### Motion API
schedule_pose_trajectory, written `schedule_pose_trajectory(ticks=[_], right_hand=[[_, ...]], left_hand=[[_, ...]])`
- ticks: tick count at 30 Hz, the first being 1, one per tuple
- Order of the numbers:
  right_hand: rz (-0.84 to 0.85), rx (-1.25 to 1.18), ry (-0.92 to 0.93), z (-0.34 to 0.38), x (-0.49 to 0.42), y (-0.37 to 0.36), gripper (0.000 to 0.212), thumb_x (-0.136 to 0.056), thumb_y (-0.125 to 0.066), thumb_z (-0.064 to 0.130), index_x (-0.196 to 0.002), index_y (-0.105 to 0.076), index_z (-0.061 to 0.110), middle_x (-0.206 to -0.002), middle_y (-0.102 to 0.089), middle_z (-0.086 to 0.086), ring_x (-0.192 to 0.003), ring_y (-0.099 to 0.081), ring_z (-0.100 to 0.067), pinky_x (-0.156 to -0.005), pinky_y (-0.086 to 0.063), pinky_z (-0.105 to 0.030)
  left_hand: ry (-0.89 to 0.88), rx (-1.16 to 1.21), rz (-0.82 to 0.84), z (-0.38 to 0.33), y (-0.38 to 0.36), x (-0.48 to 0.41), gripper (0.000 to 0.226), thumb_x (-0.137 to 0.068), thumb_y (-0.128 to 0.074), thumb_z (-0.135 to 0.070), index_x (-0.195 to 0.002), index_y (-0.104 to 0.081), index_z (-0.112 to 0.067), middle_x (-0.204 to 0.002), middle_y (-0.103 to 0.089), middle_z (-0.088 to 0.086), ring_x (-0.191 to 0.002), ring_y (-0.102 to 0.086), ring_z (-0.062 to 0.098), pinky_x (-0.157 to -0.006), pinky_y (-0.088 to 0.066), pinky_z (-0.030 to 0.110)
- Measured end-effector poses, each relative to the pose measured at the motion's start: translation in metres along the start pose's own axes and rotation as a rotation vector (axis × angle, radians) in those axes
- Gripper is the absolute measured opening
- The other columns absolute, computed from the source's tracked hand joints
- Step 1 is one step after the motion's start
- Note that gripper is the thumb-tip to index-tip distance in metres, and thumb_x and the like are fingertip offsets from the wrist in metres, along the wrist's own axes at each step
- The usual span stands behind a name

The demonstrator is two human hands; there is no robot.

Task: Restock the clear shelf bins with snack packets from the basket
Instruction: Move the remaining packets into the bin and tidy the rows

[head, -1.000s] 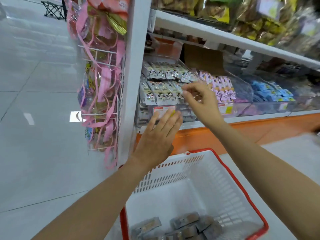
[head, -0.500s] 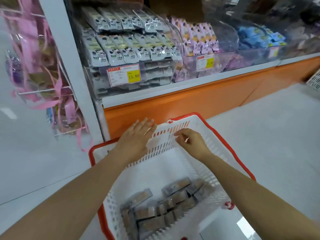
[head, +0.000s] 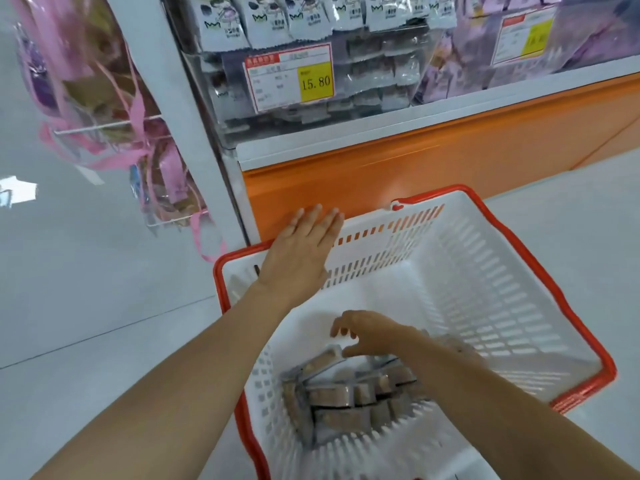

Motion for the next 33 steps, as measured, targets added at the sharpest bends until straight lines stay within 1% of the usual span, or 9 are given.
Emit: schedule_pose_trajectory(ticks=[7, 15, 18, 21, 24, 26, 27, 30, 33], right_hand=[[0.014, 0.092, 0.090, 0.016, -0.021, -0.024, 0.035, -0.083, -0.070, 0.028, -0.113, -0.059, 0.016, -0.115, -0.051, -0.006, -0.100, -0.053, -0.024, -0.081, -0.044, -0.034], [-0.312, -0.307, -0.004, 0.004, 0.000, 0.029, 0.022, -0.081, -0.073, 0.029, -0.098, -0.065, 0.017, -0.100, -0.062, 0.002, -0.088, -0.057, -0.012, -0.074, -0.049, -0.027], [-0.450, -0.489, -0.042, -0.001, 0.014, 0.049, 0.021, -0.081, -0.075, 0.022, -0.096, -0.063, 0.015, -0.096, -0.066, 0.003, -0.087, -0.060, -0.011, -0.073, -0.054, -0.031], [-0.557, -0.565, -0.061, 0.004, 0.031, 0.073, 0.019, -0.082, -0.074, 0.018, -0.094, -0.059, 0.015, -0.090, -0.064, 0.001, -0.077, -0.059, -0.004, -0.071, -0.053, -0.025], [-0.668, -0.665, -0.044, 0.012, 0.051, 0.098, 0.016, -0.083, -0.072, 0.013, -0.093, -0.059, 0.011, -0.084, -0.063, 0.001, -0.068, -0.056, -0.003, -0.065, -0.049, -0.021], [-0.743, -0.740, -0.037, 0.016, 0.065, 0.113, 0.014, -0.085, -0.070, 0.015, -0.093, -0.059, 0.012, -0.085, -0.064, -0.005, -0.074, -0.059, -0.018, -0.068, -0.050, -0.029], [-0.779, -0.776, -0.032, 0.019, 0.072, 0.121, 0.013, -0.087, -0.069, 0.015, -0.093, -0.059, 0.011, -0.085, -0.064, -0.009, -0.074, -0.058, -0.023, -0.068, -0.050, -0.033], [-0.888, -0.897, 0.033, 0.030, 0.094, 0.145, 0.008, -0.088, -0.068, 0.008, -0.092, -0.061, 0.006, -0.073, -0.059, -0.011, -0.069, -0.053, -0.016, -0.067, -0.045, -0.031], [-0.967, -0.996, 0.096, 0.040, 0.114, 0.164, 0.008, -0.087, -0.071, 0.008, -0.089, -0.063, 0.010, -0.074, -0.062, -0.008, -0.071, -0.056, -0.014, -0.069, -0.047, -0.028]], left_hand=[[-0.020, 0.005, -0.029, 0.002, -0.003, 0.000, 0.083, -0.100, -0.042, -0.040, -0.154, 0.014, -0.011, -0.164, 0.007, 0.008, -0.151, 0.010, 0.029, -0.122, 0.006, 0.046], [-0.015, 0.012, 0.000, 0.002, -0.003, 0.000, 0.084, -0.099, -0.044, -0.041, -0.154, 0.014, -0.014, -0.165, 0.007, 0.006, -0.151, 0.011, 0.027, -0.122, 0.006, 0.046], [-0.008, 0.085, 0.016, 0.004, 0.001, 0.002, 0.083, -0.099, -0.046, -0.037, -0.155, 0.013, -0.016, -0.165, 0.009, 0.003, -0.150, 0.013, 0.024, -0.121, 0.013, 0.043], [-0.013, 0.141, 0.007, 0.003, 0.009, 0.008, 0.080, -0.100, -0.047, -0.034, -0.156, 0.007, -0.018, -0.165, 0.009, 0.002, -0.150, 0.016, 0.023, -0.118, 0.017, 0.041], [-0.023, 0.102, -0.052, 0.002, 0.027, 0.015, 0.069, -0.098, -0.050, -0.037, -0.156, -0.014, -0.022, -0.164, -0.006, 0.002, -0.151, 0.002, 0.027, -0.121, 0.002, 0.045], [-0.030, 0.152, -0.091, 0.003, 0.039, 0.016, 0.058, -0.098, -0.050, -0.036, -0.151, -0.030, -0.025, -0.158, -0.025, 0.002, -0.145, -0.016, 0.025, -0.118, -0.013, 0.042], [-0.041, 0.210, -0.095, 0.003, 0.043, 0.016, 0.054, -0.098, -0.050, -0.036, -0.148, -0.035, -0.025, -0.152, -0.034, 0.001, -0.140, -0.024, 0.022, -0.114, -0.021, 0.039], [-0.009, 0.530, 0.000, 0.002, 0.047, 0.014, 0.049, -0.097, -0.052, -0.038, -0.143, -0.044, -0.024, -0.134, -0.053, -0.002, -0.124, -0.043, 0.019, -0.101, -0.039, 0.037], [0.040, 0.821, 0.044, -0.003, 0.052, 0.012, 0.035, -0.096, -0.056, -0.034, -0.130, -0.056, -0.023, -0.116, -0.064, -0.003, -0.098, -0.059, 0.014, -0.078, -0.051, 0.031]])
Point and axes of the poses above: each hand's wrist, its own x-axis away from the middle knuckle, its own y-axis out of the back of the hand, z = x × y, the point moved 6 cm from there along -x, towards the middle knuckle
